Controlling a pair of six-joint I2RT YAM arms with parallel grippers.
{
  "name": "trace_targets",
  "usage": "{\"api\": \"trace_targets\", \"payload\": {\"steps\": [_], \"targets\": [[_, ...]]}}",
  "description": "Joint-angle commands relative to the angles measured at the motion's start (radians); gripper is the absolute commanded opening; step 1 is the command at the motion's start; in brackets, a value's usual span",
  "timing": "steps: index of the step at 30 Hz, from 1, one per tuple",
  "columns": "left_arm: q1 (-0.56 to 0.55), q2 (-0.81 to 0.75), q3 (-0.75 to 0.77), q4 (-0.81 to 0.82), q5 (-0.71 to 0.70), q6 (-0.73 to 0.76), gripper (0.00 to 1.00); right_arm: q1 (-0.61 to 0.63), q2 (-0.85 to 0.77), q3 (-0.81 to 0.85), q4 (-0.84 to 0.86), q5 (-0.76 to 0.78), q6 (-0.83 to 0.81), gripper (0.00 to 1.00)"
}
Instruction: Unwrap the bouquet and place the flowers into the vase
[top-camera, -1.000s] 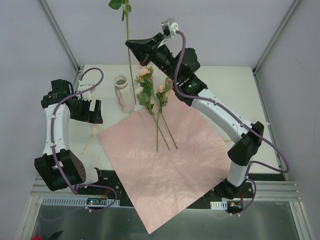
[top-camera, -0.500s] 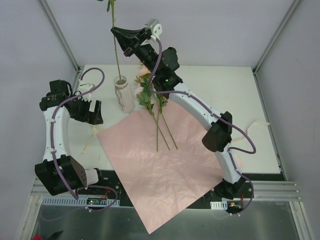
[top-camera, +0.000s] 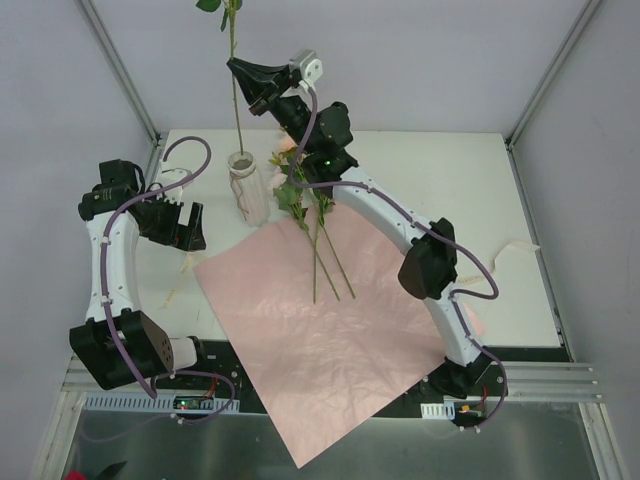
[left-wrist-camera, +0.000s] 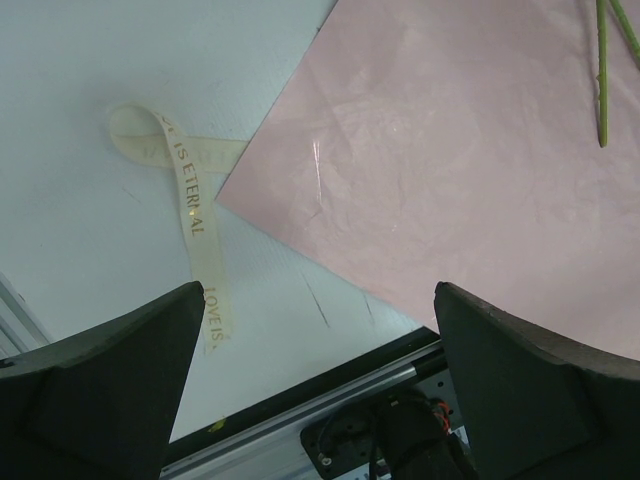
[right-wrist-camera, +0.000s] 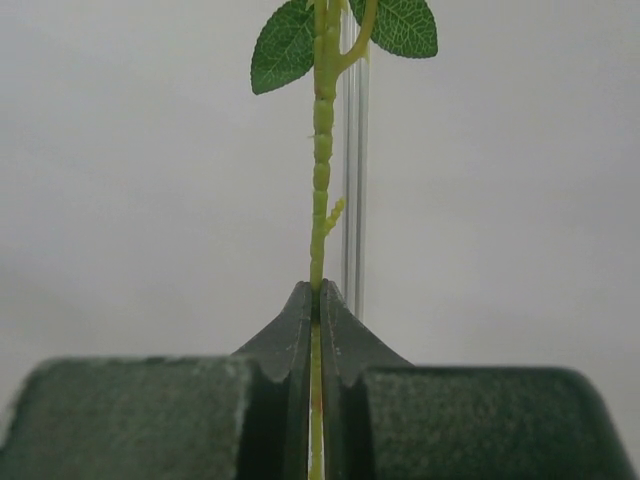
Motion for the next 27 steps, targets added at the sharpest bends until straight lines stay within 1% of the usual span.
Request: {"api": "trace_targets", "payload": {"steps": [1,5,13,20,24,25,26,27], "targets": [[0.014,0.000,0.030,-0.026,0.020,0.025,0.99,-0.008,0.003,-0.020,0.088,0.015,-0.002,0.00],[0.012,0.000,0.037,-0.028,0.019,0.022,0.99,-0.011,0.012,-0.047,0.087,0.015,0.002,0.00],[0.015,-0.014,0.027,-0.031,0.023,0.020,0.99,0.005,-0.011,-0.208,0.084,-0.015,0.076,0.00],[0.015,-0.023,0.025,-0.029,0.039,0.013,0.99,0.018,-0.020,-0.251,-0.018,-0.048,0.085,0.00],[0.015,-0.026,0.023,-0.026,0.040,0.013,0.99,0.025,-0.077,-0.314,-0.067,-0.055,0.064,0.00],[0.017,-0.028,0.023,-0.025,0.040,0.011,0.99,0.031,-0.091,-0.331,-0.085,-0.058,0.053,0.02],[0.018,-0.029,0.022,-0.025,0.043,0.011,0.99,0.034,-0.104,-0.346,-0.091,-0.059,0.039,0.07],[0.018,-0.029,0.020,-0.022,0.045,0.011,0.99,0.037,-0.129,-0.381,-0.094,-0.059,0.036,0.17]]}}
